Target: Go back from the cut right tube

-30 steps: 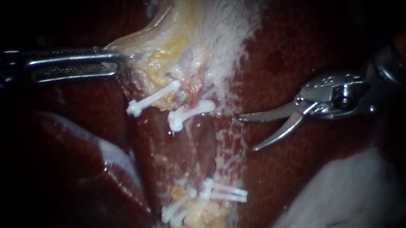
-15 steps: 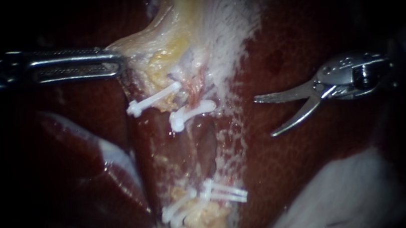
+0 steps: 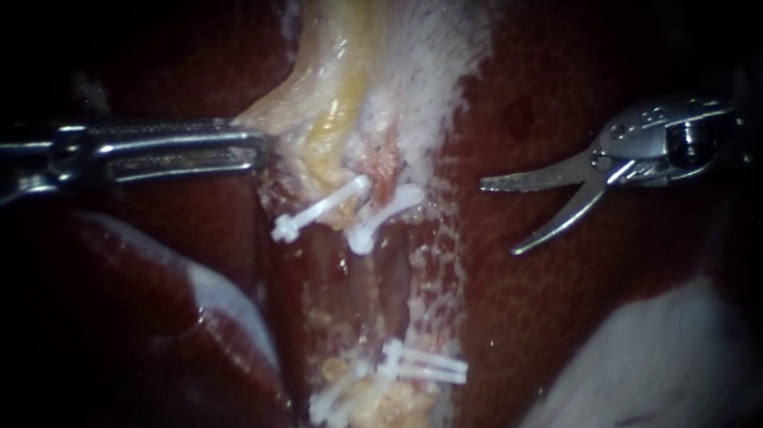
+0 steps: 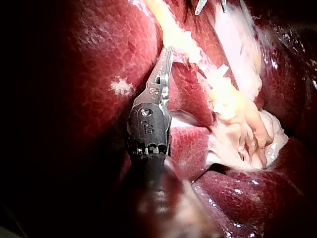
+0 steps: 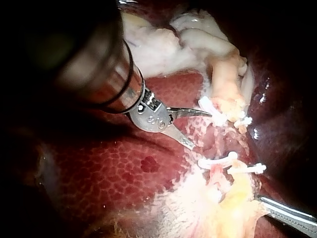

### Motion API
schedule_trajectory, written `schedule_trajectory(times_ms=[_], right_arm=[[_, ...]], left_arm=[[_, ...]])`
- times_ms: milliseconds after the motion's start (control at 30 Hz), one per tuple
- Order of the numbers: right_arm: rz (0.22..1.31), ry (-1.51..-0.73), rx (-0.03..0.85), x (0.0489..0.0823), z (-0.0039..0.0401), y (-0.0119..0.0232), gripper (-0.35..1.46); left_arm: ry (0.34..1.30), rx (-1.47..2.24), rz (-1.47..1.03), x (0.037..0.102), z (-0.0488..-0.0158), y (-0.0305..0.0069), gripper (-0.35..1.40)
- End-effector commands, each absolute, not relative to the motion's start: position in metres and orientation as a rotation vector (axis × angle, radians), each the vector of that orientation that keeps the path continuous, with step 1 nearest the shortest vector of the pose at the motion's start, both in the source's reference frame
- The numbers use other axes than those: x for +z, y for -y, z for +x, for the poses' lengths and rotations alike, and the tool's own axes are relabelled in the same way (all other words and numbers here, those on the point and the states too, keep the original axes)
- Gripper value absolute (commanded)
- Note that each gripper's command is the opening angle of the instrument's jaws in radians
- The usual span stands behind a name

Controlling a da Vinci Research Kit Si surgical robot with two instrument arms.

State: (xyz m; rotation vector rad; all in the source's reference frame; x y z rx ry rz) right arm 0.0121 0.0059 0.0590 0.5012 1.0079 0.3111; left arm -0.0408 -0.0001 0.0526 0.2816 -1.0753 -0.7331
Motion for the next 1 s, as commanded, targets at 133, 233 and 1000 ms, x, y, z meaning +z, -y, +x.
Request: schedule_trajectory(times_ms=[133,233,1000], right_arm=[[0.501,-1.008,0.311,0.0589,0.0122,-0.0058,1.43],[0.501,-1.008,0.311,0.0589,0.0123,-0.0057,1.43],[0.497,-1.008,0.312,0.0588,0.0123,-0.0055,1.43]], left_arm=[[1.074,-0.727,0.296,0.053,-0.0414,0.0005,-0.35],[1.073,-0.729,0.301,0.0531,-0.0417,0.0008,-0.35],[1.071,-0.724,0.304,0.0533,-0.042,0.0009,-0.35]])
